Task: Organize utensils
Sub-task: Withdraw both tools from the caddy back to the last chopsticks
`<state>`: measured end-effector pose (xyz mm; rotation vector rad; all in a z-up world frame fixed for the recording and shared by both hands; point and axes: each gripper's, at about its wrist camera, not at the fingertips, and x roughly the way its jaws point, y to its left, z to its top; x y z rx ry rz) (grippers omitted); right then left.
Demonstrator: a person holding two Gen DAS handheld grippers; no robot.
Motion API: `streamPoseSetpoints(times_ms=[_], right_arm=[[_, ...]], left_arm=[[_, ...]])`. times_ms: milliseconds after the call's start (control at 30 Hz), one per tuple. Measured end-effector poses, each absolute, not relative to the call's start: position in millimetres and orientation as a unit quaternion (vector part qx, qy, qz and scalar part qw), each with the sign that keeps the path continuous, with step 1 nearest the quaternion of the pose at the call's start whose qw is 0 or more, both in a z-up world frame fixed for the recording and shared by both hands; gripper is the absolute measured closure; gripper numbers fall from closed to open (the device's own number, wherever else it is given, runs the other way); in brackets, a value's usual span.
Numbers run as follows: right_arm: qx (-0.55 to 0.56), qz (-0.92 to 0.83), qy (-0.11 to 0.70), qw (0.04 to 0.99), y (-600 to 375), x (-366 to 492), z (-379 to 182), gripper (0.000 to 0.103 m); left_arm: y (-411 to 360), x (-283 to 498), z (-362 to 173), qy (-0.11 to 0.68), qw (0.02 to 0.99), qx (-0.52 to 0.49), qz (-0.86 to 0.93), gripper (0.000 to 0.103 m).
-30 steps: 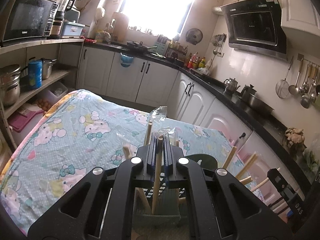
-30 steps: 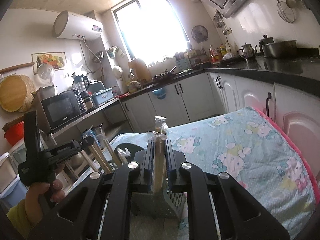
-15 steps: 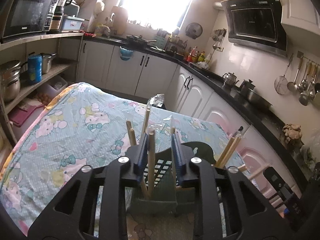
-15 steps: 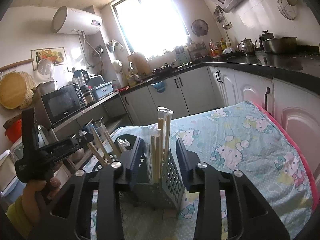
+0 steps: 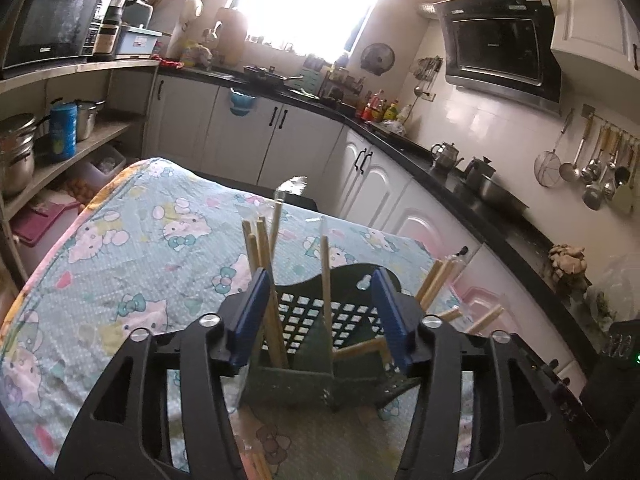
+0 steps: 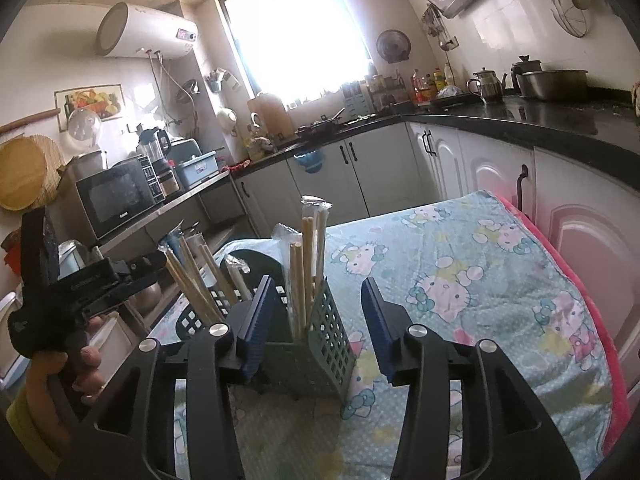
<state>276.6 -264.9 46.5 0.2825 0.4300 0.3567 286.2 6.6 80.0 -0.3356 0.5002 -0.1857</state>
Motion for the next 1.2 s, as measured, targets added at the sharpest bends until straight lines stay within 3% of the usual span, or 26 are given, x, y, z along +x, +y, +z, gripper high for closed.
streamPoseSetpoints(times_ms=[267,533,767,1200], right_arm=[[0.129,0.176,0.218,0.951,-264.2,264.9,47.8,0.053],[0.120,0.179,0.234,0.948,-262.4,251.0,45.4,0.047],[0.114,0.179,0.250,0.945,-261.5,239.2,40.5,0.039],[0.076,0.183,0.266,0.943,-246.5,216.2,34.4,0.033]], left_arm=[[2.8,269.9,78.1,0.248,0.949,-0.161,-0.107,0.038],[5.0,252.6,71.2,0.257,0.946,-0.160,-0.114,0.015],[6.1,237.9,62.6,0.263,0.945,-0.154,-0.117,0.012],[15.1,211.9,44.9,0.273,0.944,-0.148,-0.108,0.012]])
